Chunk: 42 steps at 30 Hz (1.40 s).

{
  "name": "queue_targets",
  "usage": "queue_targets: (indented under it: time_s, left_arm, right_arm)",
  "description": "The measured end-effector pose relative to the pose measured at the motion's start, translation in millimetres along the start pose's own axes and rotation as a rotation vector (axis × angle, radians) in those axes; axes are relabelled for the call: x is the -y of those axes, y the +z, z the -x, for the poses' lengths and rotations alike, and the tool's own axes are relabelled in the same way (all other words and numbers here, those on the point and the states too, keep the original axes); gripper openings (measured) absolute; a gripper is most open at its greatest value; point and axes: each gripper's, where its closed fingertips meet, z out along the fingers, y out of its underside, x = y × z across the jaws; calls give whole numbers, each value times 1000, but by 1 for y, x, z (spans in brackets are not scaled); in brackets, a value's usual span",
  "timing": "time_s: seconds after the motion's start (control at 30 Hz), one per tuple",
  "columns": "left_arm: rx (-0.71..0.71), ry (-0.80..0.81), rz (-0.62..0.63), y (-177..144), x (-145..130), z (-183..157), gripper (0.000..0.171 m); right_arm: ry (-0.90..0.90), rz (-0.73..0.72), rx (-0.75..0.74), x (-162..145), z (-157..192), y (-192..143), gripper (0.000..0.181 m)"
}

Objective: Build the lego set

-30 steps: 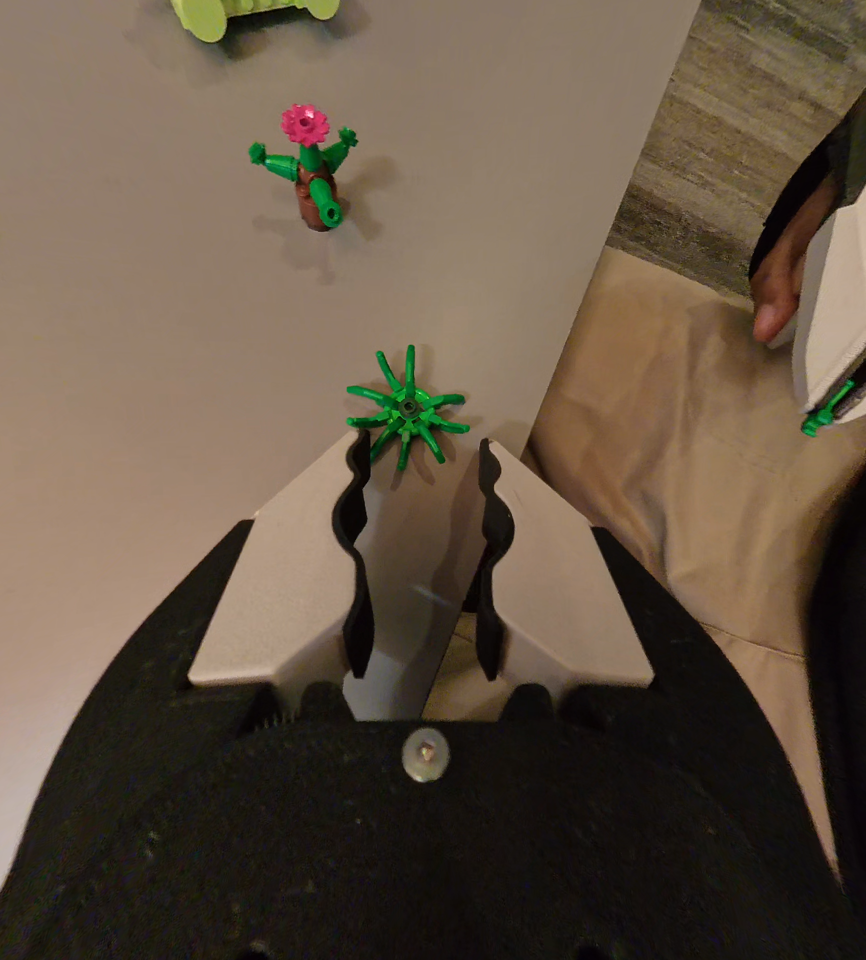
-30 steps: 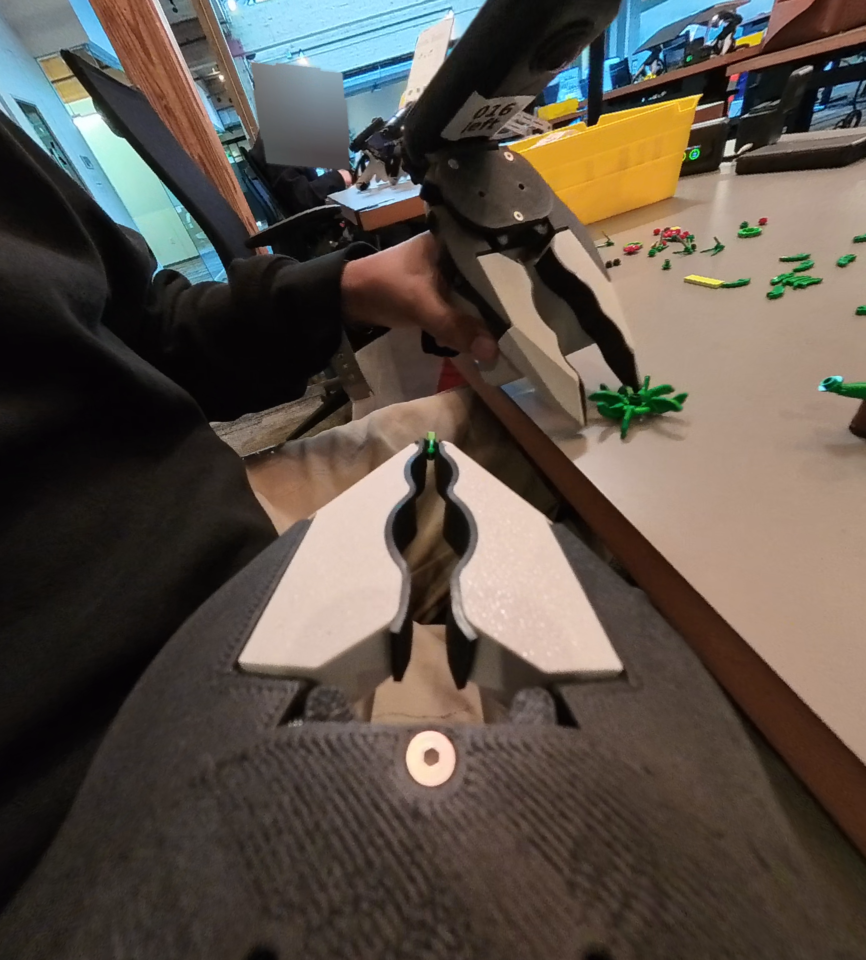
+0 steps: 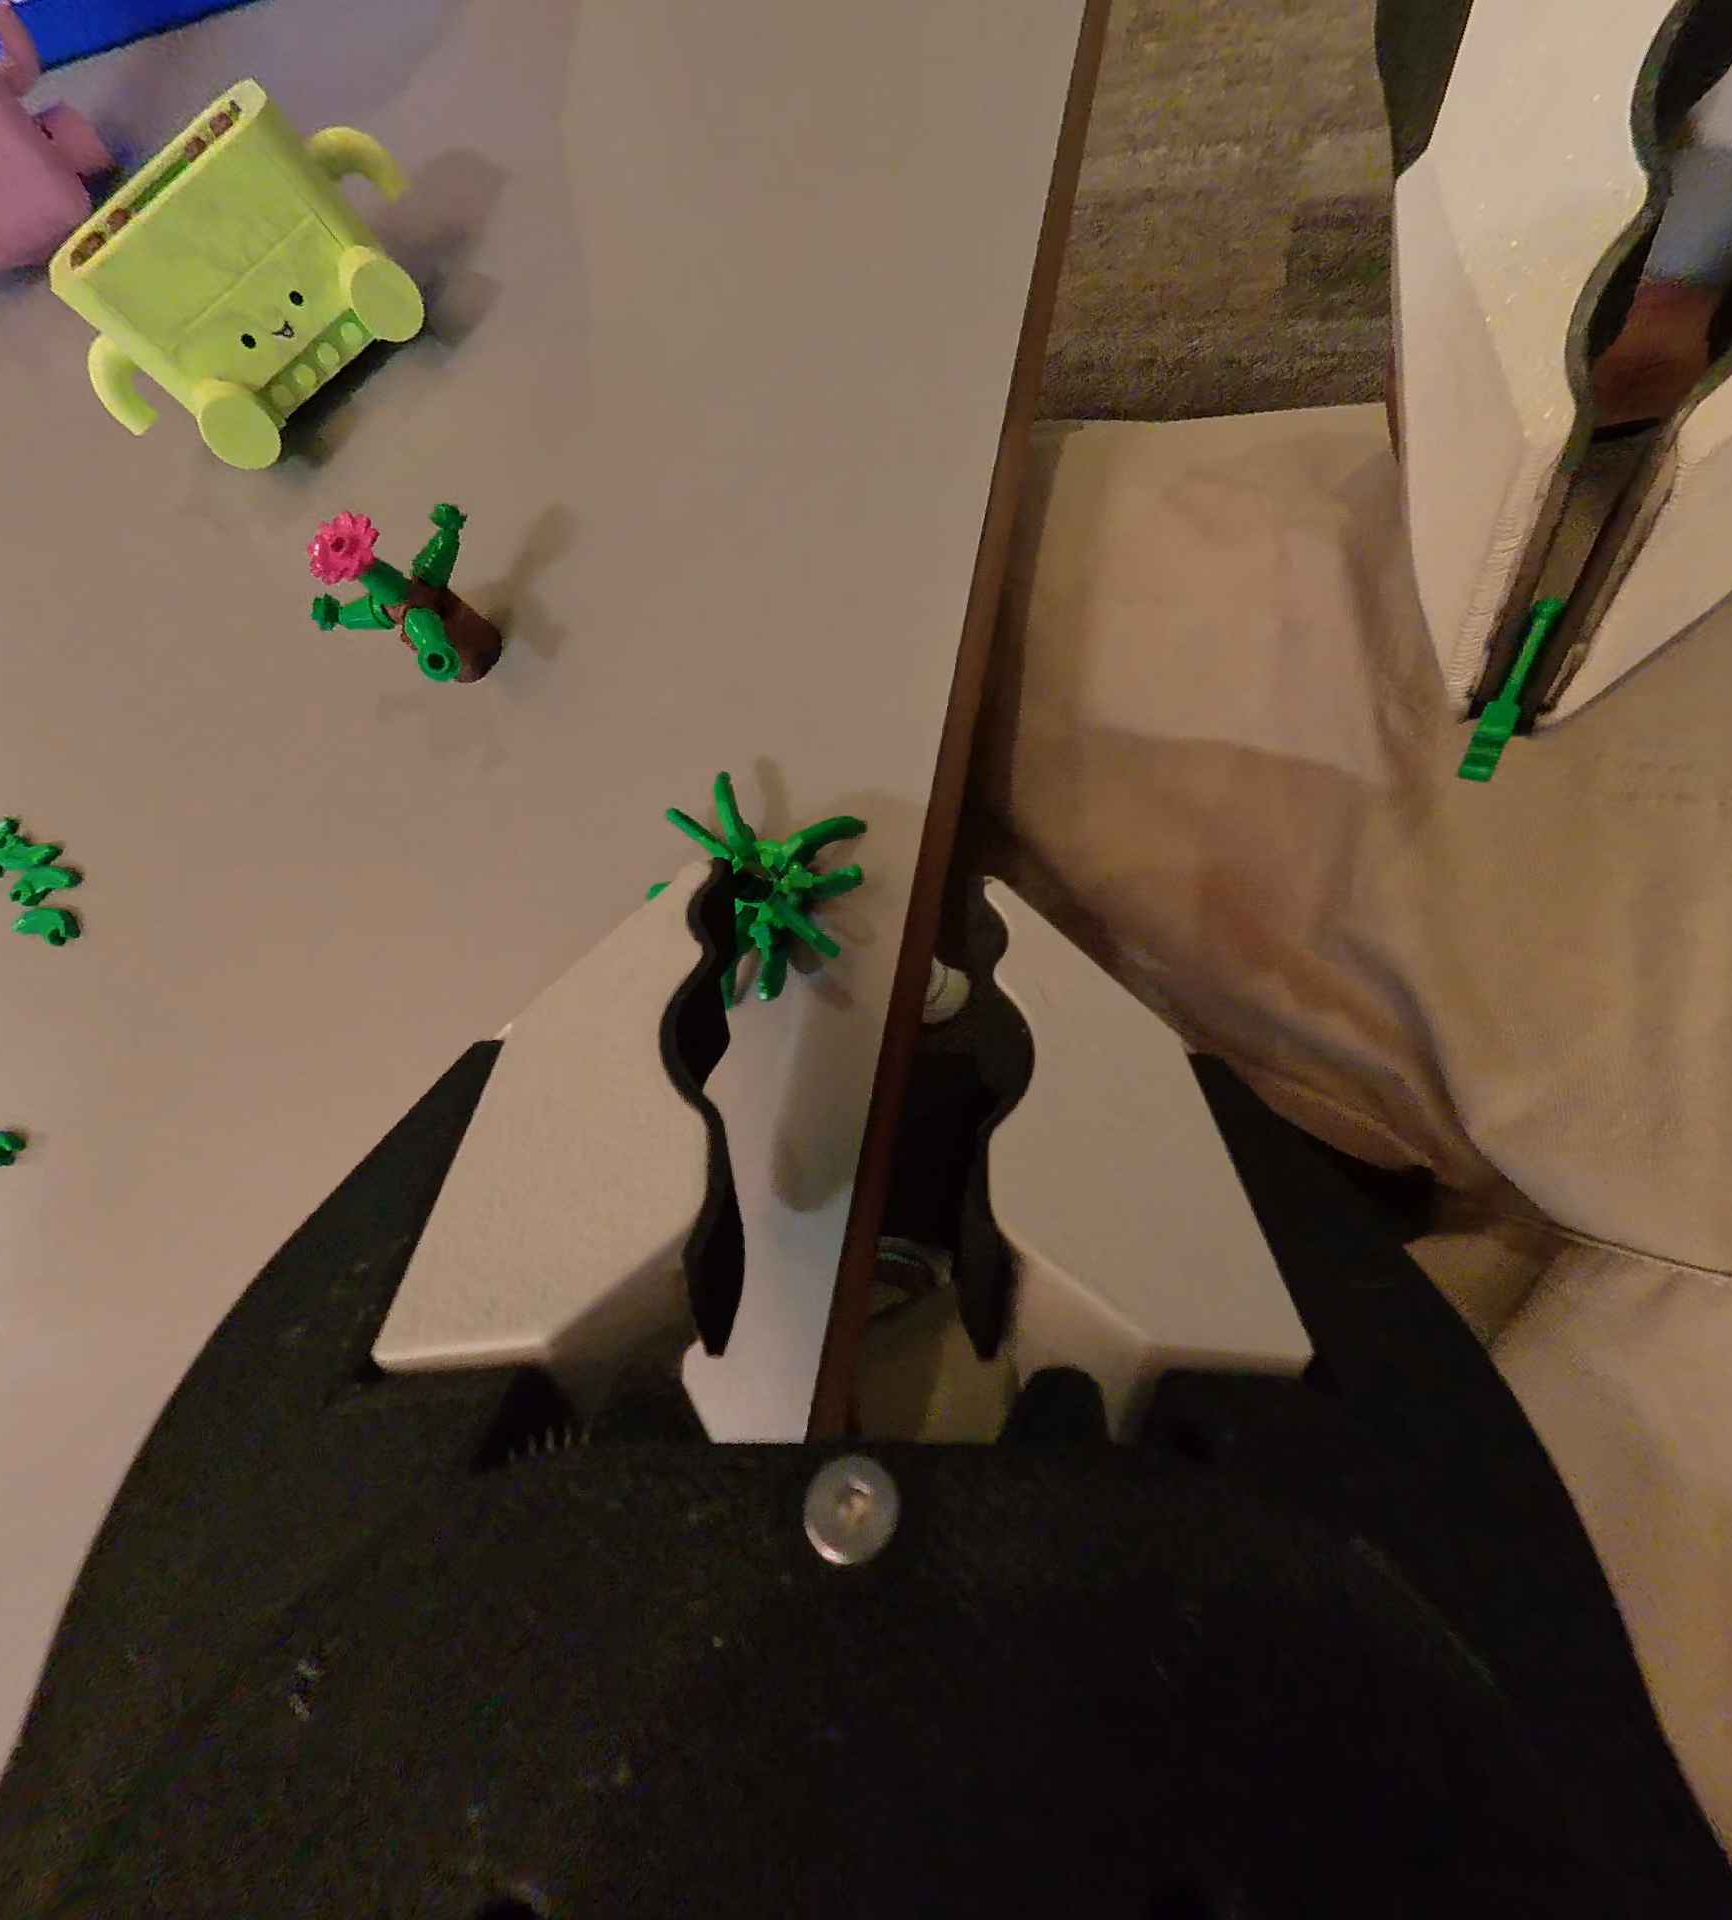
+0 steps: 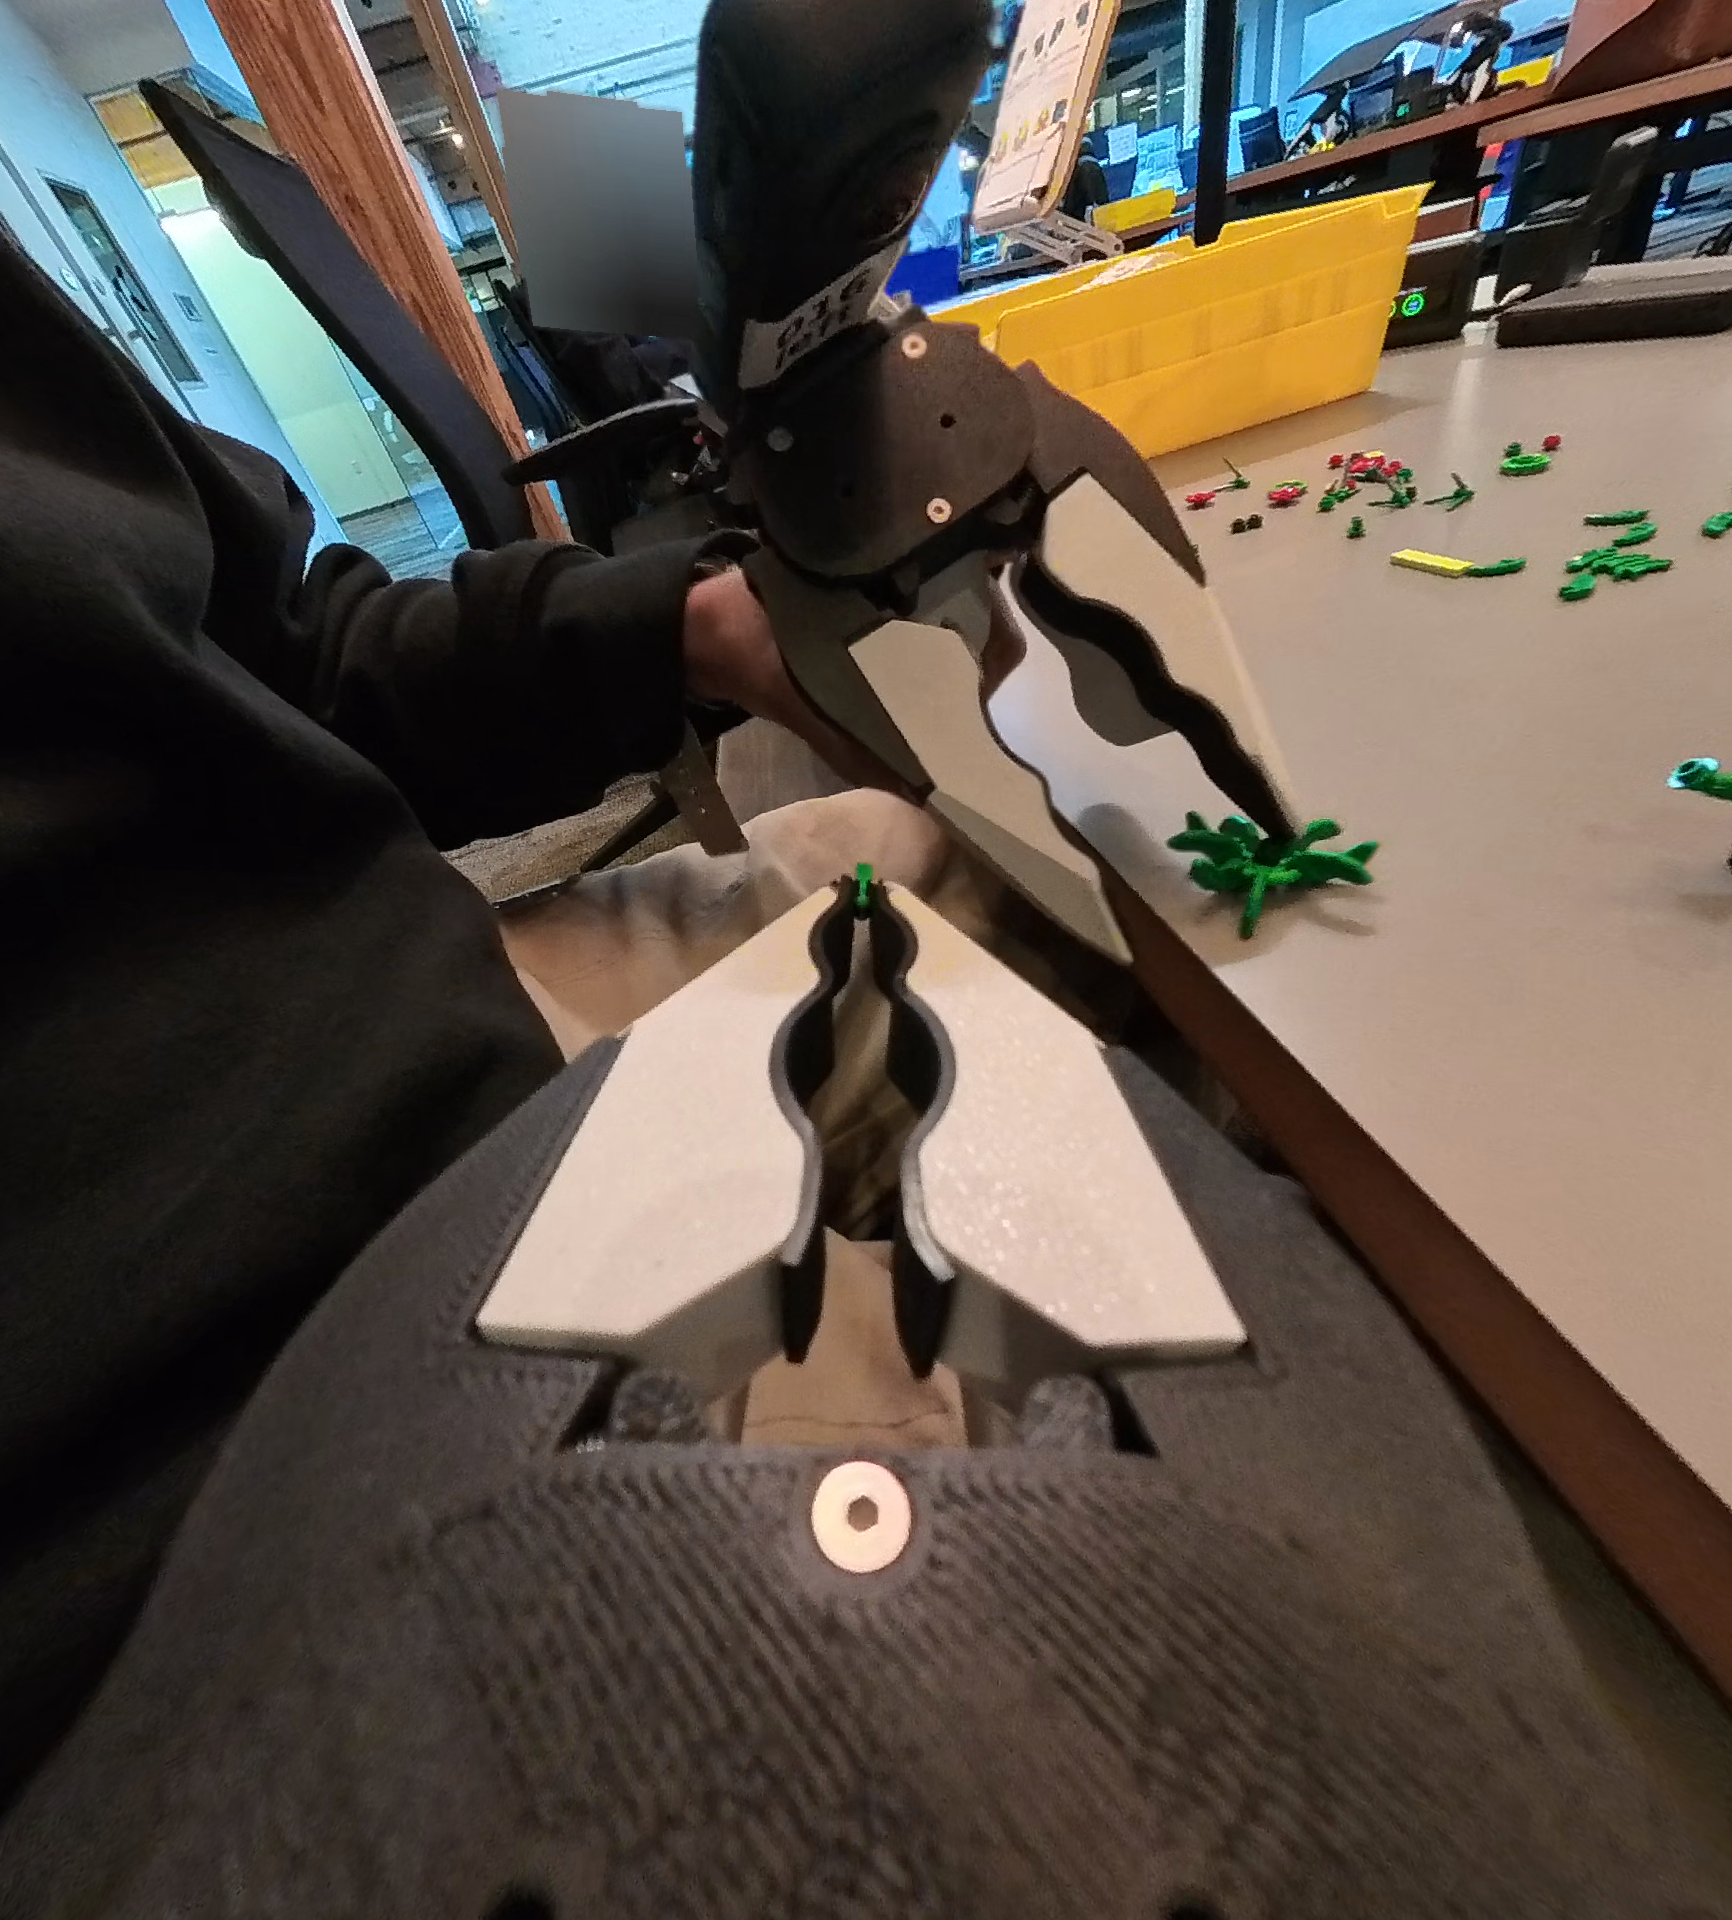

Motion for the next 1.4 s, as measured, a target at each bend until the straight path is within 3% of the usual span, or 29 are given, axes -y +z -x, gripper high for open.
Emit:
queue_targets:
  time_s: [0.23, 0.73, 1.07, 1.3, 1.4]
  left_arm:
    - [67, 99, 52, -1, -2, 2, 27]
    - [179, 308, 59, -5, -3, 0, 18]
    - [150, 171, -44, -12, 3, 9, 9]
    - [103, 48, -113, -13, 5, 15, 11]
    - [103, 45, -115, -14, 4, 17, 19]
  right_arm:
    - [9, -9, -5, 1, -1, -2, 2]
    - [16, -15, -13, 2, -3, -3, 1]
    - [20, -17, -16, 2, -4, -4, 1]
    - [21, -18, -14, 3, -4, -4, 2]
    - [22, -18, -14, 3, -4, -4, 2]
